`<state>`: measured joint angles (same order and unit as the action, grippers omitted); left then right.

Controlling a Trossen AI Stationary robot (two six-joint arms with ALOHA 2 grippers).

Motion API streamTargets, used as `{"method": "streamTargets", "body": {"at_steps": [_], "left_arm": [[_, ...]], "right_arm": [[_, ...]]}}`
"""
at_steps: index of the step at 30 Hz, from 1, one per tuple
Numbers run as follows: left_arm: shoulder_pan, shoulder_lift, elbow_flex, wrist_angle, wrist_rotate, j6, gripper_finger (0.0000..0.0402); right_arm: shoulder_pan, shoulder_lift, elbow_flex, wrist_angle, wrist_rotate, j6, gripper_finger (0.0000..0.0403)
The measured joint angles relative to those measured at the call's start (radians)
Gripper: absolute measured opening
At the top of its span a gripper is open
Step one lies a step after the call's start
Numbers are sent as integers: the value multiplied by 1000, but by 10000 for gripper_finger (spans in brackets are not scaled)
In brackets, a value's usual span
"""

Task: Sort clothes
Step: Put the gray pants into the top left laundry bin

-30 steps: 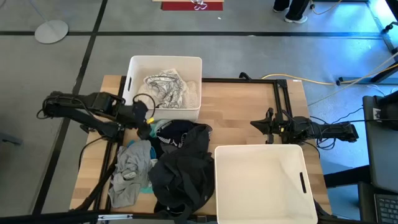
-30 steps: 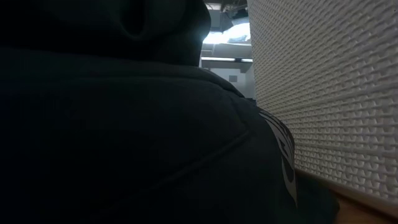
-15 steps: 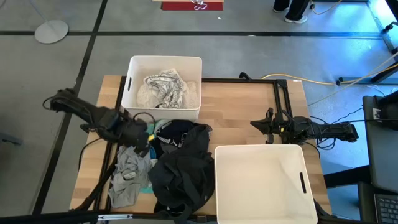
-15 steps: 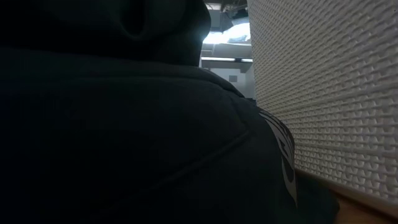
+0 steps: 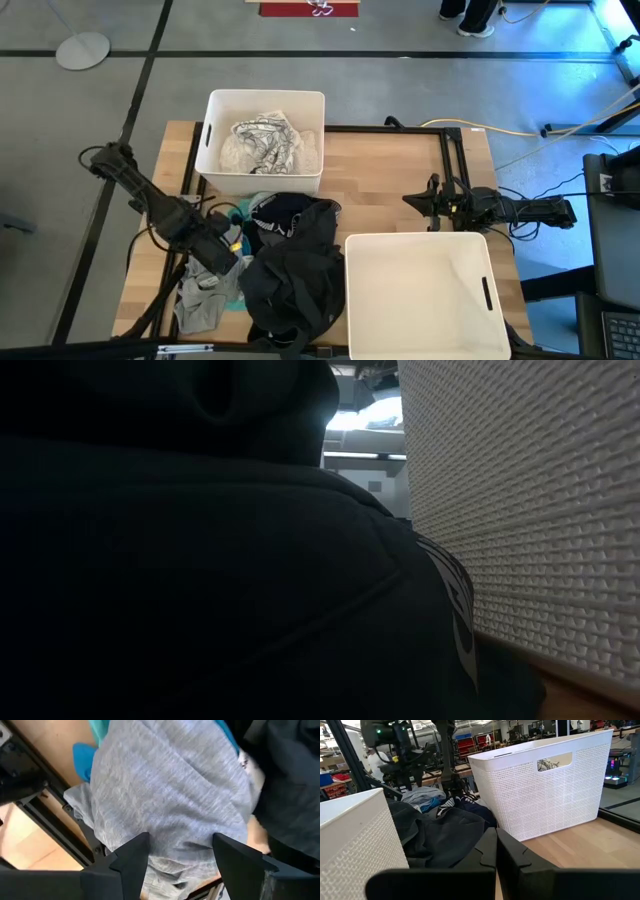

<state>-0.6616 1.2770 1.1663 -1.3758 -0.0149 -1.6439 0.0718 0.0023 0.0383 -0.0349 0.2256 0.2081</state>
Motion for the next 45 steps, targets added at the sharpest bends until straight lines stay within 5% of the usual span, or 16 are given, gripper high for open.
{"method": "streamTargets", "body": {"at_steps": [10, 19, 29, 33, 45], "left_arm": [[-9, 157, -9, 88, -25, 61, 210], [-13, 218, -187, 128, -27, 119, 203], [-13, 219, -226, 214, -73, 201, 53], [-15, 218, -194, 193, -138, 235, 13], [-14, 213, 43, -47, -347, 239, 18]], "right_arm": [[0, 0, 0, 0, 0, 0, 3], [0, 0, 0, -1, 0, 0, 3], [0, 0, 0, -1, -1, 0, 3], [0, 0, 0, -1, -1, 0, 3], [0, 0, 0, -3, -2, 0, 3]]}}
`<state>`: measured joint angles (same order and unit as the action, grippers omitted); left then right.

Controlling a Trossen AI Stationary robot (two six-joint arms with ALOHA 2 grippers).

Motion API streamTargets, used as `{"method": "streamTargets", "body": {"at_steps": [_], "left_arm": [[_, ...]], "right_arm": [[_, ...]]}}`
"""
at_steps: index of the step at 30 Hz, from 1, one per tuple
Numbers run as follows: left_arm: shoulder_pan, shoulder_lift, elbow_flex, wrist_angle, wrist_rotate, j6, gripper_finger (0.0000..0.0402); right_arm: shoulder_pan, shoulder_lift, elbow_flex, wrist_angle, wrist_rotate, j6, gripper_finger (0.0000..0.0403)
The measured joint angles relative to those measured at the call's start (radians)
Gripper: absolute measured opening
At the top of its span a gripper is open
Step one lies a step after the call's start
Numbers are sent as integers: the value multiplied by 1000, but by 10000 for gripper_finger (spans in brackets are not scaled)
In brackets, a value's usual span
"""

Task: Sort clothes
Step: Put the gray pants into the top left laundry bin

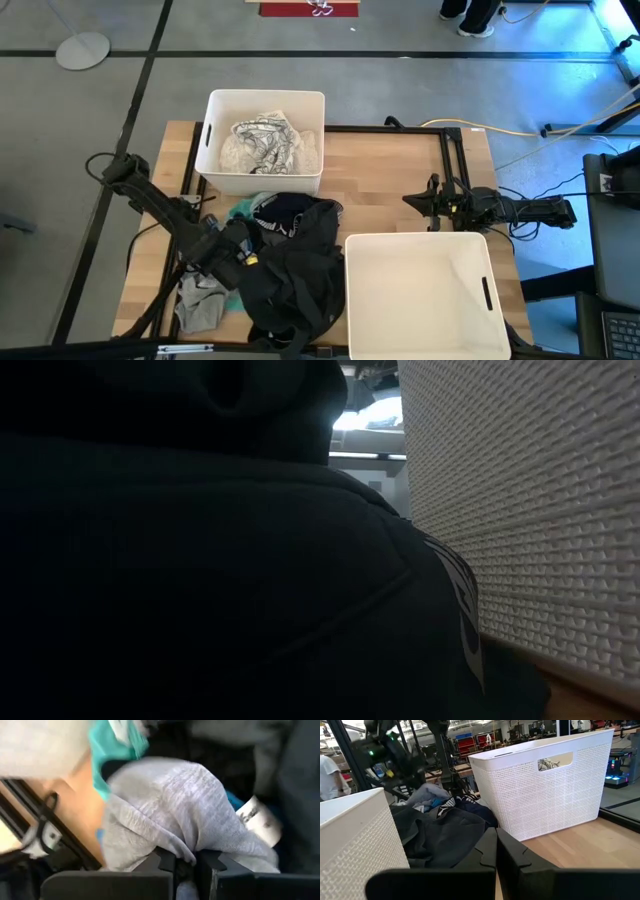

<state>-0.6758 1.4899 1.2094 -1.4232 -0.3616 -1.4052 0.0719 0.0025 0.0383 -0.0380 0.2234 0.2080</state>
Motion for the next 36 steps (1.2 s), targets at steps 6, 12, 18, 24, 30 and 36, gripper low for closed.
{"method": "streamTargets", "body": {"at_steps": [6, 12, 18, 24, 30, 36], "left_arm": [[0, -1, 114, -62, -143, 32, 27], [0, -1, 207, -94, -255, 76, 29], [0, -1, 293, -118, -400, 134, 30], [5, -1, 394, -150, -595, 227, 30], [18, -32, 487, -148, -801, 365, 30], [67, -93, 538, -137, -978, 507, 31]], "right_arm": [[0, 0, 0, -1, -2, 0, 3], [0, 0, 0, -1, -2, 0, 3], [0, 0, 0, -1, -2, 0, 3], [0, 0, 0, -1, -1, 0, 3], [0, 0, 0, -1, 0, 0, 3], [0, 0, 0, -1, 1, 0, 3]]}}
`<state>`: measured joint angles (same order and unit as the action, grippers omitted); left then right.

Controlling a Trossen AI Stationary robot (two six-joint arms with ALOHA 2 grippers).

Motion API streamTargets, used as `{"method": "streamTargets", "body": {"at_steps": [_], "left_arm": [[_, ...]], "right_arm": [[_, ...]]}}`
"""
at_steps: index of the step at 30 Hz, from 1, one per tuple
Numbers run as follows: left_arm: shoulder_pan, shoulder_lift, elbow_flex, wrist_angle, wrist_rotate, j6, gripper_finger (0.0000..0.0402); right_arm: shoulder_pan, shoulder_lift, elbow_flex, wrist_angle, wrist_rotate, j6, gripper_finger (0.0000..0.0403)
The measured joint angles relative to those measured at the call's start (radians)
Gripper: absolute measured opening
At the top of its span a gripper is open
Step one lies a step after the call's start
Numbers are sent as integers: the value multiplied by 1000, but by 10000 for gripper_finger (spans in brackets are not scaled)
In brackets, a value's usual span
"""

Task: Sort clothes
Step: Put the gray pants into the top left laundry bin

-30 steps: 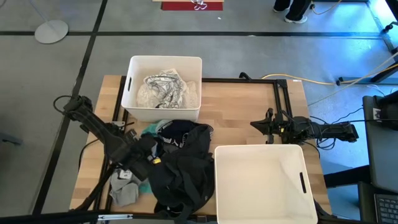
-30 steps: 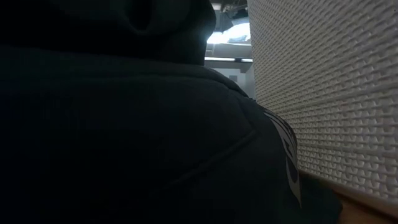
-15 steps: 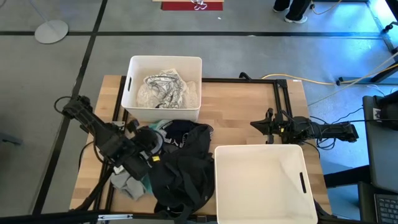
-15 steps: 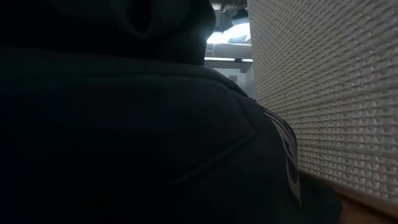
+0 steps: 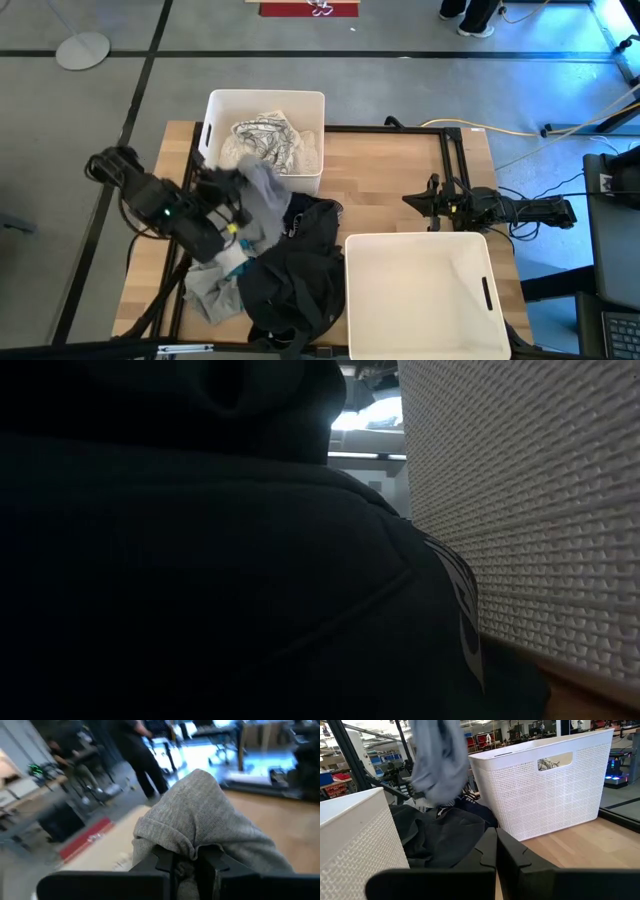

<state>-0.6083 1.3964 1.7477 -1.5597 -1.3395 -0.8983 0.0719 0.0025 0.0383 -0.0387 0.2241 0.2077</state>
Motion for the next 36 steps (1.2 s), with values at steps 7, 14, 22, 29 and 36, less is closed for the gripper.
{"method": "streamTargets", "body": {"at_steps": [7, 14, 22, 29, 36], "left_arm": [[54, -77, 8, 100, -164, 204, 31], [126, -153, 8, 172, -233, 378, 31], [266, -230, 8, 173, -232, 435, 31], [398, -273, 8, 295, -233, 462, 31], [483, -290, 8, 622, -183, 758, 31]], "right_arm": [[0, 0, 0, 0, 0, 0, 3], [0, 0, 0, 0, 0, 0, 3], [0, 0, 0, 0, 0, 0, 3], [0, 0, 0, 0, 0, -6, 3], [0, 0, 0, 0, 0, -7, 3]]}}
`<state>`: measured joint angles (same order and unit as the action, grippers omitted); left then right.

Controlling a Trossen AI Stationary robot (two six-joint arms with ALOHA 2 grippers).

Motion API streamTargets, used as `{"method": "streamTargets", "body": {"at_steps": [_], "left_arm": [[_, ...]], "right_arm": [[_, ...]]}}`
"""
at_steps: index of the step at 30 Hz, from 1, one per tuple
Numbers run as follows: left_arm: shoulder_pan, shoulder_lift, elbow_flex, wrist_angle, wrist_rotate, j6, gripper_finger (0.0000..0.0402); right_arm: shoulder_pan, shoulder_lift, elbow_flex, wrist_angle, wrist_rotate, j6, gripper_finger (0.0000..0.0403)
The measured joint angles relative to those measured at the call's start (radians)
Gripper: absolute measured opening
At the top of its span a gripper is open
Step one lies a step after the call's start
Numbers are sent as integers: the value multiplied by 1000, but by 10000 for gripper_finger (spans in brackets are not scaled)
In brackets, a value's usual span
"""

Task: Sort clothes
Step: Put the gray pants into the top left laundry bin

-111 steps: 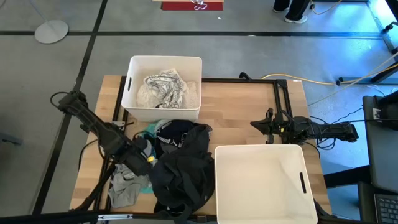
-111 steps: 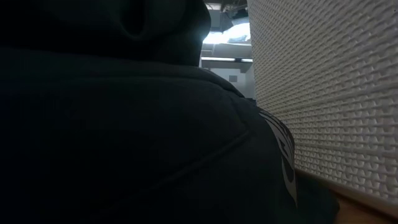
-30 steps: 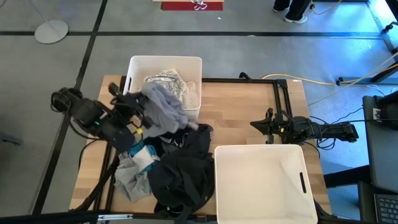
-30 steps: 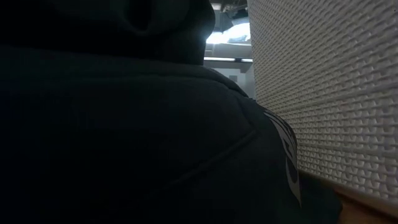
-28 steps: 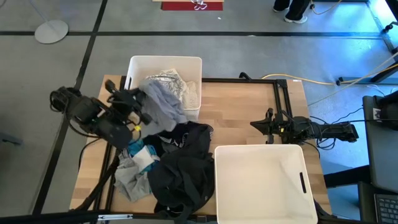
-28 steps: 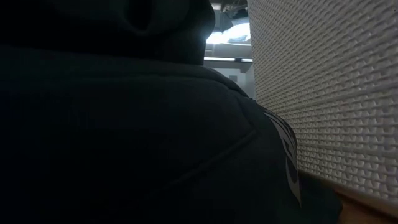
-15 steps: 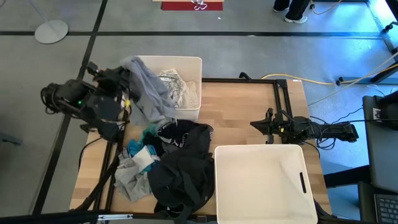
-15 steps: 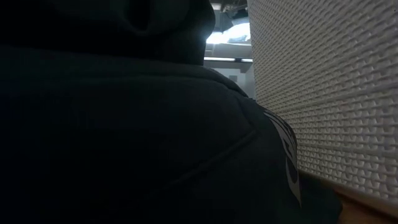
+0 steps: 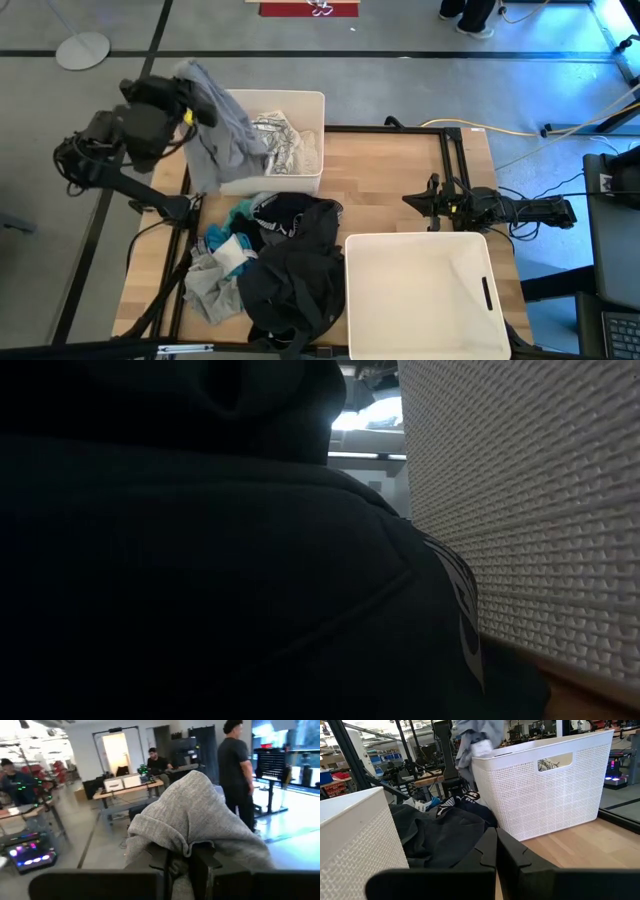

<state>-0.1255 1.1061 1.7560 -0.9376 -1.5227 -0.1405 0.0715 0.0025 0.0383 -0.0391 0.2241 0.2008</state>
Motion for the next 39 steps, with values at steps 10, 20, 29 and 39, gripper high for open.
{"method": "streamTargets", "body": {"at_steps": [10, 20, 29, 39], "left_arm": [[154, 42, 0, 485, 385, 492, 31], [389, 134, 0, 344, 571, 412, 31], [511, 252, -1, 93, 738, 246, 31], [541, 394, -1, -132, 828, 151, 31]], "right_arm": [[0, 0, 0, 0, 0, 0, 3], [0, 0, 0, 0, 0, 0, 3], [0, 0, 0, 0, 0, 3, 3], [0, 0, 0, 0, 0, 9, 3]]}}
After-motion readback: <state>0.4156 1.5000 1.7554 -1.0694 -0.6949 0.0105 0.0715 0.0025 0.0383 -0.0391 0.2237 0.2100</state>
